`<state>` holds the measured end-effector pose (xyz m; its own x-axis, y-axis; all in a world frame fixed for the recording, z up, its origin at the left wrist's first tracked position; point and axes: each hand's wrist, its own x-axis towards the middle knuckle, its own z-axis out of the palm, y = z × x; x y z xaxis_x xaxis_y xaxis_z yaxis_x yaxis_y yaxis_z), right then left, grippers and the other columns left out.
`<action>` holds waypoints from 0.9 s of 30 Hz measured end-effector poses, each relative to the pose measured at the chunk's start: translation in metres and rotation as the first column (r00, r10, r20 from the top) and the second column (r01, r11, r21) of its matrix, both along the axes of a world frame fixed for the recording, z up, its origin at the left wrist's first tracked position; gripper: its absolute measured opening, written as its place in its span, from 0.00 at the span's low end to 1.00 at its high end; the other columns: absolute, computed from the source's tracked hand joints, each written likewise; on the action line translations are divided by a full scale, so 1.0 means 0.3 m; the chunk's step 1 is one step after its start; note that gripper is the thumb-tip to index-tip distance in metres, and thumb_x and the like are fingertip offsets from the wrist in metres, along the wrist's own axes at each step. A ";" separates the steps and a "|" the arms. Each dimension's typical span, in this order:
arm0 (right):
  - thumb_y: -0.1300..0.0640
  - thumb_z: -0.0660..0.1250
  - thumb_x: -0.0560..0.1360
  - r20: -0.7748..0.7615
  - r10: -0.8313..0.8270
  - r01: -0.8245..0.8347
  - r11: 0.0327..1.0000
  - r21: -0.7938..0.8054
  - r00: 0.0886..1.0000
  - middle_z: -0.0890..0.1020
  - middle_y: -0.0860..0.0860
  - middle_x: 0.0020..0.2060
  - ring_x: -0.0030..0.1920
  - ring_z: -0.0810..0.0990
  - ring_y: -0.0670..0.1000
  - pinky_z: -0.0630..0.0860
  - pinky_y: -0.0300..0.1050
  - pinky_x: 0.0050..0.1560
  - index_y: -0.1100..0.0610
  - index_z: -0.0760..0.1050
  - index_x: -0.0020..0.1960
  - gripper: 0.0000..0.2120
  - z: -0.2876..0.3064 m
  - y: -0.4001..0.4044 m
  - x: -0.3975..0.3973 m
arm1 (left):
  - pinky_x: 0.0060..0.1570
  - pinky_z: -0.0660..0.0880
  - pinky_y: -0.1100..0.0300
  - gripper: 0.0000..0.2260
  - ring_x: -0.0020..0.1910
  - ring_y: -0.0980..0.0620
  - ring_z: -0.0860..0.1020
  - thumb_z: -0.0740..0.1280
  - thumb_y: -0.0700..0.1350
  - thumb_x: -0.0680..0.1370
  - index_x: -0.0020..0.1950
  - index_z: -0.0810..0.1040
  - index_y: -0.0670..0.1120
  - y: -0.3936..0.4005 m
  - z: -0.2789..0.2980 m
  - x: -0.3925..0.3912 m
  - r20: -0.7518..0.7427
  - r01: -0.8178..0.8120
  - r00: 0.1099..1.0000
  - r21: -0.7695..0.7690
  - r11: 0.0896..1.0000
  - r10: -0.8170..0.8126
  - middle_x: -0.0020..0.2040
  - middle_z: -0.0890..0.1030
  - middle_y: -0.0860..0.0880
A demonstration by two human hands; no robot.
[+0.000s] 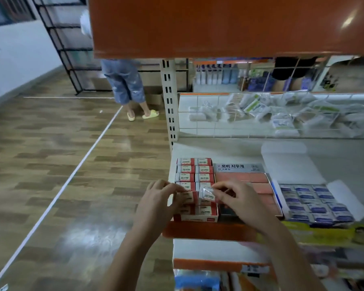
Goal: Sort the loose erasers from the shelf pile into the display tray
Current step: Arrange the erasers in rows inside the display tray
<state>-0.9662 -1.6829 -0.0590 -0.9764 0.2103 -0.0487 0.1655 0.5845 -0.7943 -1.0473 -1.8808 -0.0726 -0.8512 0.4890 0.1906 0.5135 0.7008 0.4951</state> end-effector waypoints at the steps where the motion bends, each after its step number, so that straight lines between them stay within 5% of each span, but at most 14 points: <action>1: 0.50 0.63 0.77 0.000 -0.010 0.010 1.000 0.001 1.000 0.78 0.42 0.49 0.49 0.77 0.41 0.76 0.37 0.50 0.47 0.76 0.56 0.09 0.004 -0.008 0.004 | 0.48 0.68 0.63 0.11 0.56 0.57 0.70 0.64 0.54 0.77 0.57 0.78 0.55 -0.001 -0.002 -0.003 -0.012 0.024 1.000 0.016 1.000 -0.023 0.53 0.75 0.57; 10: 0.54 0.65 0.76 -0.012 -0.095 0.095 0.995 0.026 0.995 0.79 0.43 0.45 0.46 0.77 0.41 0.71 0.32 0.44 0.47 0.76 0.50 0.04 0.013 -0.056 0.015 | 0.47 0.65 0.67 0.13 0.61 0.58 0.67 0.65 0.56 0.75 0.58 0.77 0.56 0.003 0.015 -0.022 -0.055 0.192 0.979 -0.064 0.979 -0.196 0.58 0.74 0.58; 16: 0.53 0.65 0.76 -0.095 -0.178 0.194 0.961 0.196 0.979 0.75 0.43 0.46 0.43 0.73 0.38 0.69 0.27 0.41 0.53 0.77 0.51 0.06 -0.005 -0.103 -0.016 | 0.51 0.65 0.68 0.13 0.62 0.58 0.66 0.65 0.55 0.76 0.60 0.76 0.56 -0.010 0.019 -0.037 -0.083 0.227 0.969 -0.074 0.971 -0.233 0.61 0.74 0.57; 27: 0.54 0.65 0.77 -0.147 -0.161 0.204 0.914 0.350 0.976 0.70 0.42 0.48 0.39 0.70 0.35 0.68 0.25 0.41 0.53 0.76 0.54 0.07 -0.023 -0.122 -0.032 | 0.46 0.70 0.66 0.13 0.56 0.58 0.70 0.60 0.58 0.78 0.58 0.76 0.55 0.010 0.055 -0.084 -0.082 0.328 0.935 -0.162 0.930 -0.344 0.56 0.76 0.57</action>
